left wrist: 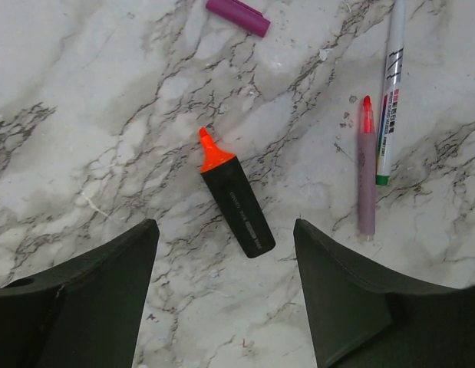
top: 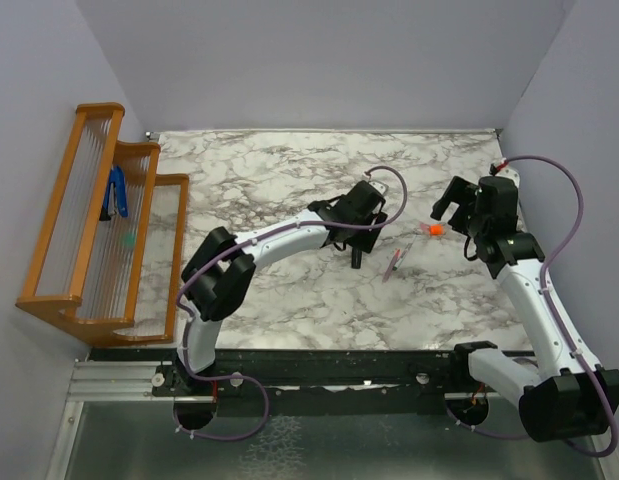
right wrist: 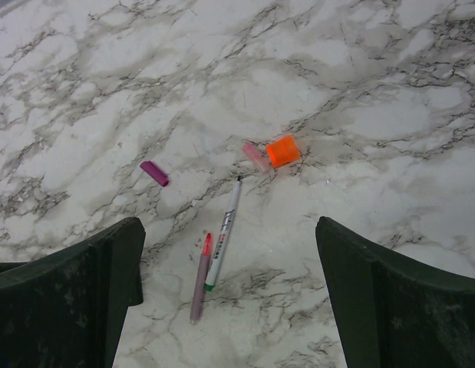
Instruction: Insert the pens into the pen caps
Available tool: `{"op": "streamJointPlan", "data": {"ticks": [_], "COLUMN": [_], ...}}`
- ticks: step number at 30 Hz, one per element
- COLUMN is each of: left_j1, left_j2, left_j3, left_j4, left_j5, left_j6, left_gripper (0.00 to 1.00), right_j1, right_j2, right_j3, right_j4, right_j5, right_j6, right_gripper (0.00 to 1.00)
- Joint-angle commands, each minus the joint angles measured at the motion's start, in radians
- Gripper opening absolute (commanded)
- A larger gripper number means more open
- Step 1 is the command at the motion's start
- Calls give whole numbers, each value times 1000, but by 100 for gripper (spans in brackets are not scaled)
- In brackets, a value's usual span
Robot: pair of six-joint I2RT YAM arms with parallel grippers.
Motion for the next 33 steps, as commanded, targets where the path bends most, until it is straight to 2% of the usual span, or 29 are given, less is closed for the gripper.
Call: {"op": "streamJointPlan", "data": {"ticks": [1, 6, 19, 24, 29, 32, 33], "left_j1": [-20, -32, -70, -71, -71, -71, -71], "left_j2": [92, 119, 208, 224, 239, 250, 252], "left_j3": [85, 69, 37, 26, 11, 4, 1], "left_j4": [-117, -130, -127, -127, -124, -121, -121], "left_j5": [-15, -28, -30, -32, -43, -43, -44], "left_j6": [-105, -157, -195, -199, -202, -195, -192], "left_gripper": [70, 64, 62, 45, 39, 21, 8], "right_j1": [2, 1, 1, 2, 1, 2, 1], "right_j2": [-16, -45, -68, -79, -85, -87, -88], "right_j3": [-21, -34, -55, -55, -55, -56, -55], "right_j4": [-34, -34, -32, -37, -39, -41, -42], "right_j5": [35, 41, 44, 51, 51, 53, 54], "right_j6": [-11, -13, -10, -10, -10, -12, -11], "right_gripper": [100, 100, 100, 100, 100, 100, 100]}}
